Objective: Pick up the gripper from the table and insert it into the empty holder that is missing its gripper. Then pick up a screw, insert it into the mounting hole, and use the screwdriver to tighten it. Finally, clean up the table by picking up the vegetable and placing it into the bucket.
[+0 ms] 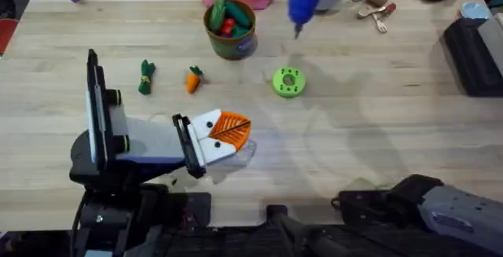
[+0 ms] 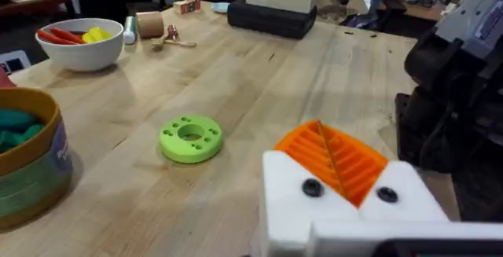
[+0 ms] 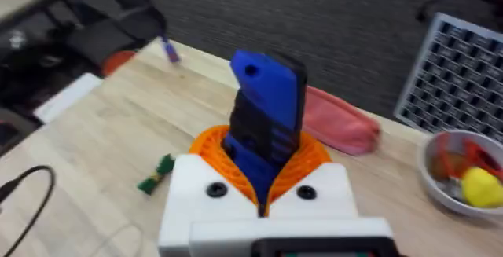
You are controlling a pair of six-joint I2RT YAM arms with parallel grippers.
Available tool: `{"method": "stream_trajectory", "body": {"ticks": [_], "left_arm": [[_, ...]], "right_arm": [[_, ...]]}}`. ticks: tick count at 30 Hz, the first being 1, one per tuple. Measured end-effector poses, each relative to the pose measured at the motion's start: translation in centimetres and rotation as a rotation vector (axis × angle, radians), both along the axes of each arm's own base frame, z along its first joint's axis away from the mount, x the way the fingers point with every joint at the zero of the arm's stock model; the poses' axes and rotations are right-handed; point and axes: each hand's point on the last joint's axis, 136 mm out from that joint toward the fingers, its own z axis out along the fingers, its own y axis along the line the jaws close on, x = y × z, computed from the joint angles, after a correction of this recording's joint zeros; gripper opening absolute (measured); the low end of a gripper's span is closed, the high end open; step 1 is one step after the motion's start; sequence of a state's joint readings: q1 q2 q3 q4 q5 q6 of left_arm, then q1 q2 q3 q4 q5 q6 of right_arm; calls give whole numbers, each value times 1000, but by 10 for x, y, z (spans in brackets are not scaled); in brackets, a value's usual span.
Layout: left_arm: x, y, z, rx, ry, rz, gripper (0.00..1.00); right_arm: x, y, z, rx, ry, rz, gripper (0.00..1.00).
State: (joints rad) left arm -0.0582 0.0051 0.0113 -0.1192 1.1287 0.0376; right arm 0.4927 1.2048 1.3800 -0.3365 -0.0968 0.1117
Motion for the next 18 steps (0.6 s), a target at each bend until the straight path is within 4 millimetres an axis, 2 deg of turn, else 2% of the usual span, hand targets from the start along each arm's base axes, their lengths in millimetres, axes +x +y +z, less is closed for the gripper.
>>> {"method": "stream_trajectory", "body": {"ticks": [7, 11, 18], "left_arm": [[0, 0, 0, 0, 0, 0, 6], [0, 0, 0, 0, 0, 0, 6], [0, 0, 0, 0, 0, 0, 6]], "right_arm": [[-28, 58, -15, 124, -73, 174, 25], [-46, 81, -17, 202, -132, 298, 25], [-92, 113, -40, 226, -94, 560, 25]]}}
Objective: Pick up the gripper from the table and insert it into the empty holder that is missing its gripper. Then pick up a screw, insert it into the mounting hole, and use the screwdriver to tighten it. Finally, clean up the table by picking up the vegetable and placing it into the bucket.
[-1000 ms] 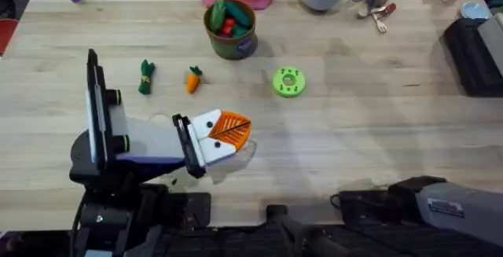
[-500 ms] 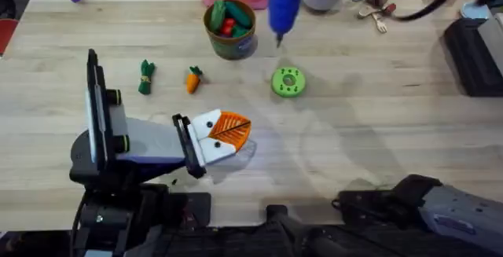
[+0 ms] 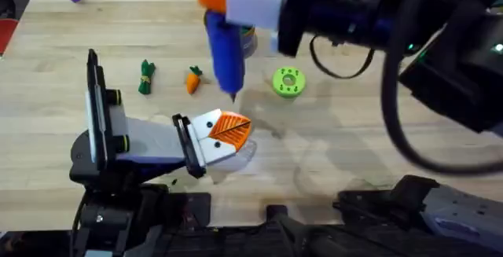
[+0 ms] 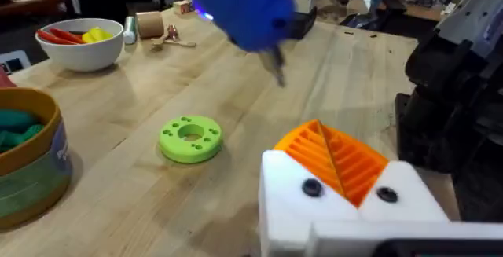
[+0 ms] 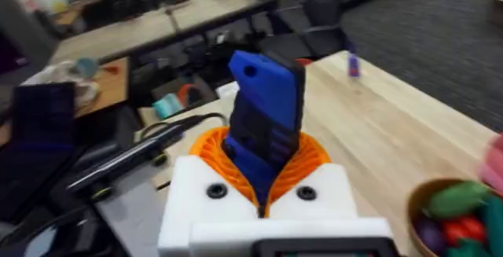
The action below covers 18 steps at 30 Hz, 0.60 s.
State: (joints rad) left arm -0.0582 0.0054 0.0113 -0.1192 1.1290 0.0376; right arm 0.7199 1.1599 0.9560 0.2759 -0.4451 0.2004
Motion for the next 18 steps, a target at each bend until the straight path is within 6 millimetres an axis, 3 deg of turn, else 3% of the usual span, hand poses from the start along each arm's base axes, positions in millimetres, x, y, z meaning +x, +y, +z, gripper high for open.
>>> {"method": "stream_trajectory", "body": {"ticks": [8, 13, 18], "left_arm": [[0, 0, 0, 0, 0, 0, 6], [0, 0, 0, 0, 0, 0, 6], [0, 0, 0, 0, 0, 0, 6]], "right_arm": [[-52, 29, 12, 20, -100, 198, 25], [-67, 36, 15, 23, -156, 248, 25], [-70, 45, 17, 41, -197, 273, 25]]}}
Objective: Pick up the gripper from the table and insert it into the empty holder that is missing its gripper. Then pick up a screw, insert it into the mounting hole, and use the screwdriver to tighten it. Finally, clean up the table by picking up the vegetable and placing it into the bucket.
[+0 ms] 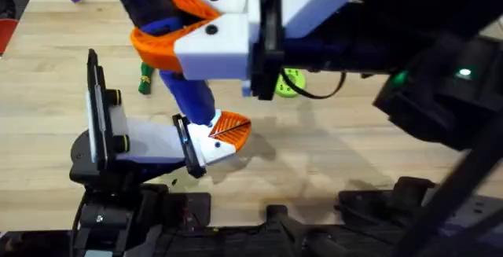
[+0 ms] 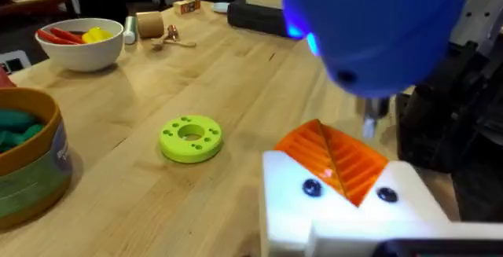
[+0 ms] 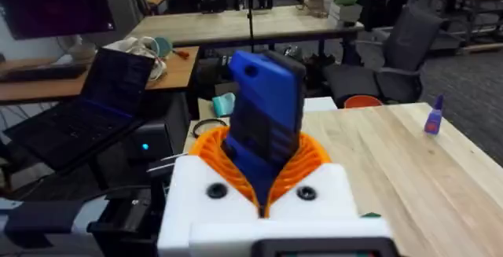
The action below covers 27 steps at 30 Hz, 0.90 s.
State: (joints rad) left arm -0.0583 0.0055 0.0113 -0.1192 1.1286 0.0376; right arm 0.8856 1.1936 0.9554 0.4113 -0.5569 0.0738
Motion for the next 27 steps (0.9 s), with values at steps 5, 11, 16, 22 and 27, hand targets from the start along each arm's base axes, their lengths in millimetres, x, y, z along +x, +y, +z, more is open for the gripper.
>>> {"method": "stream_trajectory", "body": {"ticks": [5, 11, 16, 22, 27], "left_arm": [[0, 0, 0, 0, 0, 0, 6], [0, 0, 0, 0, 0, 0, 6], [0, 0, 0, 0, 0, -1, 6], [0, 0, 0, 0, 0, 0, 6], [0, 0, 0, 0, -1, 0, 6]], "right_arm": [[7, 10, -11, -10, 8, 8, 25], [8, 13, -16, -19, 15, 10, 25], [8, 13, -15, -17, 12, 12, 25], [4, 13, -15, -19, -7, 37, 25], [7, 11, -15, -21, -26, 34, 25]]}}
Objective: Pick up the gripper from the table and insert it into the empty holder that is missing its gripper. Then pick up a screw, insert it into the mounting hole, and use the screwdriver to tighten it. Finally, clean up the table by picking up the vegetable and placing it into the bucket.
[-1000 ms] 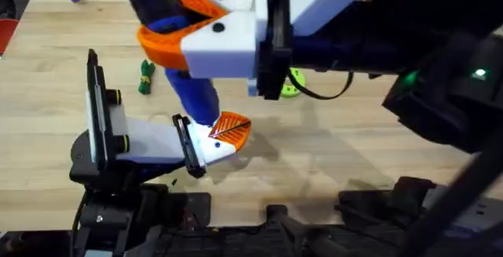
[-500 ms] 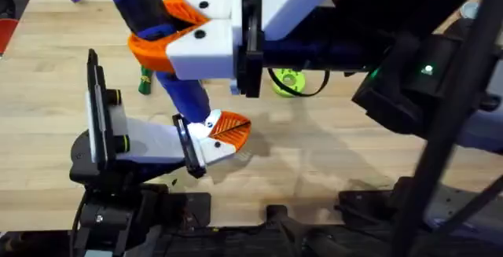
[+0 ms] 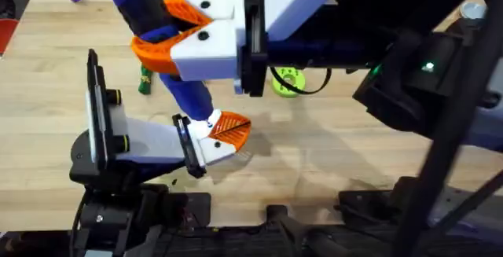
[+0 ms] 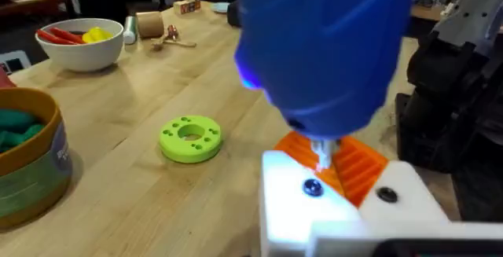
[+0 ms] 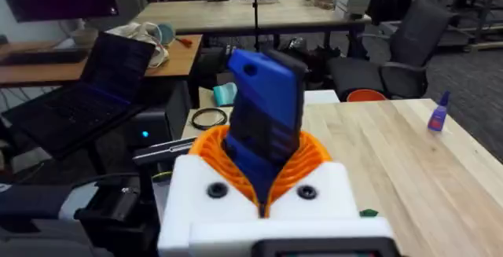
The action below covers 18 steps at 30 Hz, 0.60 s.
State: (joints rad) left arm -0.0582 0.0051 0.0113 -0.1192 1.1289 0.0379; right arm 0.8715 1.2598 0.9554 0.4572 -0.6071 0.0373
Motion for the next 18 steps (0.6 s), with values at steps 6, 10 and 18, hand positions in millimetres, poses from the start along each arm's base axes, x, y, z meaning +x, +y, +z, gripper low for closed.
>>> {"method": "stream_trajectory", "body": {"ticks": [6, 10, 18], "left_arm": [[0, 0, 0, 0, 0, 0, 6], [0, 0, 0, 0, 1, 0, 6], [0, 0, 0, 0, 1, 0, 6]], "right_arm": [[0, -2, 15, 59, -54, -2, 25], [-1, -3, 15, 83, -62, -1, 25], [1, -4, -1, 48, -26, -4, 25]]}}
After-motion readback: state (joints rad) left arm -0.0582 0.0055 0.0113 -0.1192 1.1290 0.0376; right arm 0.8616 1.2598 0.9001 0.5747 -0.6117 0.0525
